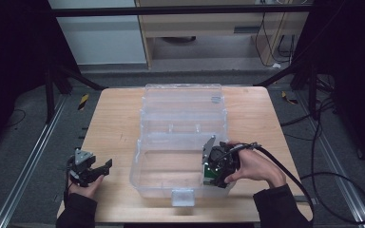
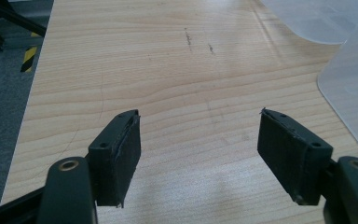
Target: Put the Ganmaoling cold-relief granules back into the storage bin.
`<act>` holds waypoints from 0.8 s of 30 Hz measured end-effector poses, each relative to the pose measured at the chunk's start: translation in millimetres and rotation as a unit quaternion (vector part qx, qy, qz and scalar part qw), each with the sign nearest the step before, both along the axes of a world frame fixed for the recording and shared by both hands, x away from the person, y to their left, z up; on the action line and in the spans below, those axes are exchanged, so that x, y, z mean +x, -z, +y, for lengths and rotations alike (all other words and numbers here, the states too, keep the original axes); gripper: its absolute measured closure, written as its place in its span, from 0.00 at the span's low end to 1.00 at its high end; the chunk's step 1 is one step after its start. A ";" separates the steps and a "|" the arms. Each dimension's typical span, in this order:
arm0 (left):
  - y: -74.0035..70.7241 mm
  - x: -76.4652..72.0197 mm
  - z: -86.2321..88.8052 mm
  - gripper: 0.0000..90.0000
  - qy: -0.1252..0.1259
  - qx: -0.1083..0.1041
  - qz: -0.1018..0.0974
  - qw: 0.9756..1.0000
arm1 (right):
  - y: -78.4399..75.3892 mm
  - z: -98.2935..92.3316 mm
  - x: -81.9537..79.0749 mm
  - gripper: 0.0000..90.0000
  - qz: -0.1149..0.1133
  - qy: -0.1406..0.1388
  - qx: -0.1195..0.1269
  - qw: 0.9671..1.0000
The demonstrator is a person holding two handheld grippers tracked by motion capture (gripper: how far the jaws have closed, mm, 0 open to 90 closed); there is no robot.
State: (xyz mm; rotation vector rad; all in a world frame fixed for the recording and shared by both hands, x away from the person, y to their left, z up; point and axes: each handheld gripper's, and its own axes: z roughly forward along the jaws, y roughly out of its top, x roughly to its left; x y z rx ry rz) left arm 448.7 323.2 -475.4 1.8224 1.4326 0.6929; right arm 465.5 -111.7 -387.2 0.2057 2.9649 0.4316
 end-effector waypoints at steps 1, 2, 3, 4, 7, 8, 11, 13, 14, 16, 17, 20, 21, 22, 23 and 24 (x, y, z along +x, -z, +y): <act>0.0 0.1 0.0 0.33 0.000 0.001 0.001 1.000 | 1.2 -0.4 0.0 0.17 0.000 0.001 0.001 1.000; 0.0 0.1 0.0 0.33 0.000 0.001 0.001 1.000 | 2.5 -0.2 -0.2 0.17 0.000 0.002 0.002 1.000; 0.0 0.0 0.0 0.33 0.000 0.001 0.001 1.000 | 3.7 0.4 0.2 0.17 -0.001 -0.001 0.001 1.000; -0.1 -0.1 0.0 0.33 0.000 0.000 0.000 1.000 | 4.4 1.0 0.6 0.17 -0.001 -0.001 -0.002 1.000; -0.2 -0.2 0.2 0.33 0.000 -0.001 -0.001 1.000 | 7.7 2.6 2.1 0.17 0.003 -0.001 -0.008 1.000; -0.2 -0.2 0.3 0.33 -0.001 0.000 0.000 1.000 | 9.1 3.1 2.3 0.16 0.004 -0.001 -0.009 1.000; -0.2 -0.2 0.4 0.33 -0.001 -0.001 0.000 1.000 | 11.8 4.4 3.1 0.16 0.006 -0.002 -0.015 1.000; -0.3 -0.3 0.4 0.33 -0.001 -0.001 -0.001 1.000 | 12.8 5.0 3.7 0.16 0.008 -0.002 -0.018 1.000; -0.3 -0.3 0.4 0.33 -0.001 -0.001 -0.001 1.000 | 13.5 5.2 4.0 0.16 0.008 -0.003 -0.017 1.000; -0.3 -0.2 0.3 0.33 0.000 0.000 -0.001 1.000 | 14.1 5.7 4.3 0.16 0.009 -0.001 -0.023 1.000; -0.3 -0.3 0.3 0.33 0.000 0.000 0.000 1.000 | 14.8 6.1 4.6 0.16 0.009 -0.002 -0.023 1.000; -0.4 -0.3 0.4 0.33 -0.001 -0.001 -0.001 1.000 | 16.3 7.1 5.4 0.15 0.011 0.000 -0.028 1.000; -0.4 -0.3 0.5 0.33 -0.001 -0.001 -0.001 1.000 | 17.0 7.2 5.7 0.15 0.010 -0.001 -0.030 1.000; -0.4 -0.3 0.4 0.33 -0.001 -0.001 -0.001 1.000 | 17.6 7.5 5.4 0.15 0.011 0.002 -0.030 0.999; -0.4 -0.3 0.4 0.33 -0.001 -0.001 -0.001 1.000 | 18.0 7.4 6.0 0.15 0.011 -0.003 -0.032 0.999; -0.3 -0.3 0.3 0.33 0.000 0.000 -0.001 1.000 | 18.2 7.5 6.0 0.15 0.011 -0.002 -0.034 0.999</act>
